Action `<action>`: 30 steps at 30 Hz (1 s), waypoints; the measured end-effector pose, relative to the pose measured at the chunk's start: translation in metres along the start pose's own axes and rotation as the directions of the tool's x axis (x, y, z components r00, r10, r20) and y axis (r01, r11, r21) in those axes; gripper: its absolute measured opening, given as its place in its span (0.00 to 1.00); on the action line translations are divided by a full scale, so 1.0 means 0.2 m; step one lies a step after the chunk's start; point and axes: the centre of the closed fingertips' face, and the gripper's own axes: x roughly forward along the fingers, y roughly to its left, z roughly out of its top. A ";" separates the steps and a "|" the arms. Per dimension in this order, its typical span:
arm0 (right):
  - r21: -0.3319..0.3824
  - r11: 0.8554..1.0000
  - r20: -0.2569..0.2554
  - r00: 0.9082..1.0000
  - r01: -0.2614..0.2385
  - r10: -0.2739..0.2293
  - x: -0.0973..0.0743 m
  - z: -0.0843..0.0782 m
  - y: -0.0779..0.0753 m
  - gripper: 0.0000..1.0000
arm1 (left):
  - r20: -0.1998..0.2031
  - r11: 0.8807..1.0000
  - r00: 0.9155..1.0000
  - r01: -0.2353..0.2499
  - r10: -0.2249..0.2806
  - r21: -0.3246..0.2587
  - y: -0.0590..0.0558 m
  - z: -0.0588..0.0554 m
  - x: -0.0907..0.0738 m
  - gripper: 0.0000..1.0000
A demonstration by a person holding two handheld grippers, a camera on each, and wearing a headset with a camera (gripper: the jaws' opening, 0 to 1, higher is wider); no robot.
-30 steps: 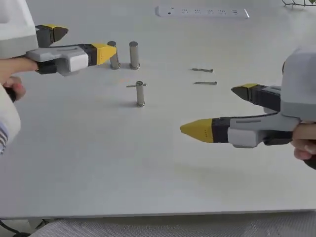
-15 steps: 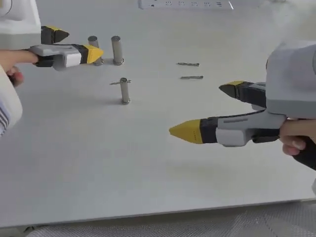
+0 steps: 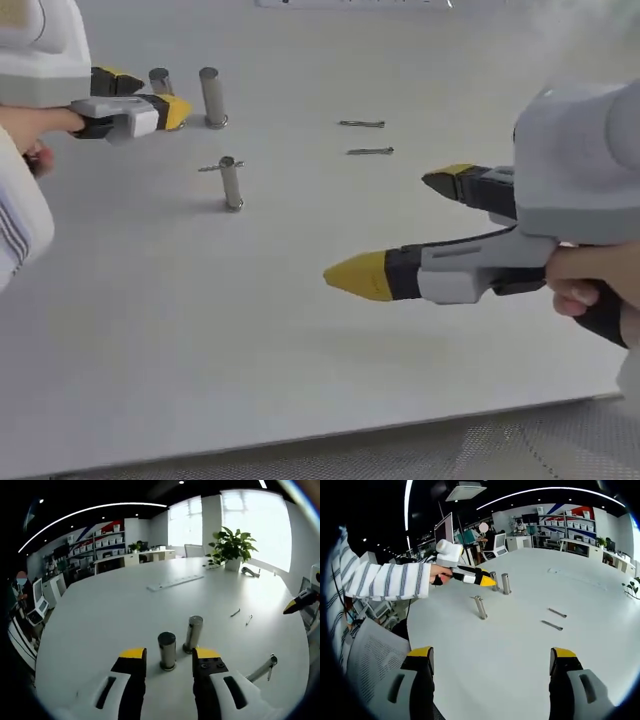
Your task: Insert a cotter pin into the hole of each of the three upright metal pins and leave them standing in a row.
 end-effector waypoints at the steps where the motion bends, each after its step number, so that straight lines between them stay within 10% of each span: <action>1: 0.000 1.000 -0.004 1.000 -0.001 0.001 0.00 0.00 0.00 0.95 | -0.002 1.000 1.000 0.001 -0.001 0.000 0.00 0.00 0.01 0.30; 7: 0.002 1.000 -0.004 1.000 0.000 0.000 -0.01 0.00 0.00 0.95 | 0.004 0.999 1.000 0.000 0.001 -0.044 0.00 0.01 0.03 0.10; 30: 0.009 1.000 0.002 1.000 -0.007 0.007 -0.01 0.01 0.00 0.94 | -0.033 0.999 0.999 -0.016 0.017 0.036 0.00 0.05 -0.04 0.09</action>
